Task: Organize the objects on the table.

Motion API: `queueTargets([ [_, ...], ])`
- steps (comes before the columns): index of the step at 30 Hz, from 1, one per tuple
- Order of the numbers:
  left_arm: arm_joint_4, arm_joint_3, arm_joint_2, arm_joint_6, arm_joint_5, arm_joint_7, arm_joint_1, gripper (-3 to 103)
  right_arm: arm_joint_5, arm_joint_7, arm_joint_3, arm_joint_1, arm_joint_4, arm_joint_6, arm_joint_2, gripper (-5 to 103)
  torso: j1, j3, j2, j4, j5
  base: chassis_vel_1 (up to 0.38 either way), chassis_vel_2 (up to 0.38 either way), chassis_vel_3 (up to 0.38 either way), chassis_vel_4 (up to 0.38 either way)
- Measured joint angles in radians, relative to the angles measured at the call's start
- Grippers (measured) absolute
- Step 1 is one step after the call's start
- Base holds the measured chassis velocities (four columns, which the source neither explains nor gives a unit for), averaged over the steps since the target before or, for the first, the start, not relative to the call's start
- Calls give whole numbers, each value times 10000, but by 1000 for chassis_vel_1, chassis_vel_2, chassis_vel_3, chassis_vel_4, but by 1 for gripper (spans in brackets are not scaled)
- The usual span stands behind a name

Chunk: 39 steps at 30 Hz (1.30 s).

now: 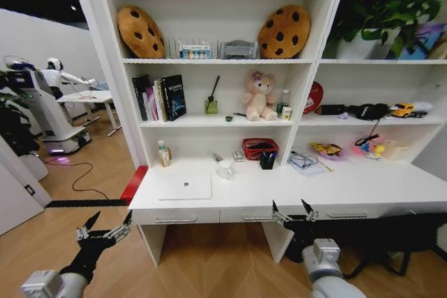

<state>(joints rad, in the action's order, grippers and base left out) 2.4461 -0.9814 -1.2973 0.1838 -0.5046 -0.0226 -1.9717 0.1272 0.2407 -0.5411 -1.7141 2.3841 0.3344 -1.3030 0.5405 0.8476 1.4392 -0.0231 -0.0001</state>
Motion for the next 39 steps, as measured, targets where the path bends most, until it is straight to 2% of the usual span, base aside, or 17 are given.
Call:
queueTargets([
  [8,0,0,0,0,0,-1,0,100,-43,-2,-6,-54,42,-21,-2,100,-3,0,0,0,0,187,-187,-209,186],
  [18,0,0,0,0,0,-2,0,100,-109,-9,-11,-211,147,-75,-32,100,-5,-2,3,-1,-3,318,-328,-316,318],
  [23,0,-2,0,-1,0,-1,0,100,-69,-275,-1,-336,146,-422,-64,100,-13,-6,8,2,0,292,-285,-275,270],
  [26,0,-3,-1,0,0,5,-2,100,-76,-318,1,-313,111,-494,-70,100,-13,-5,8,6,-8,113,-61,-168,147],
  [28,1,-1,0,0,0,-3,-1,100,-82,-357,-10,-281,49,-537,-68,100,-12,-3,6,-15,9,-19,-59,-134,11],
  [33,1,-1,-1,0,0,-3,0,100,-94,-455,-20,-258,20,-537,-62,100,8,4,-4,3,3,-64,-32,44,-9],
  [39,0,0,0,0,0,-2,1,100,-95,-463,-25,-251,14,-537,-62,100,7,3,-4,1,2,-22,34,60,-13],
])
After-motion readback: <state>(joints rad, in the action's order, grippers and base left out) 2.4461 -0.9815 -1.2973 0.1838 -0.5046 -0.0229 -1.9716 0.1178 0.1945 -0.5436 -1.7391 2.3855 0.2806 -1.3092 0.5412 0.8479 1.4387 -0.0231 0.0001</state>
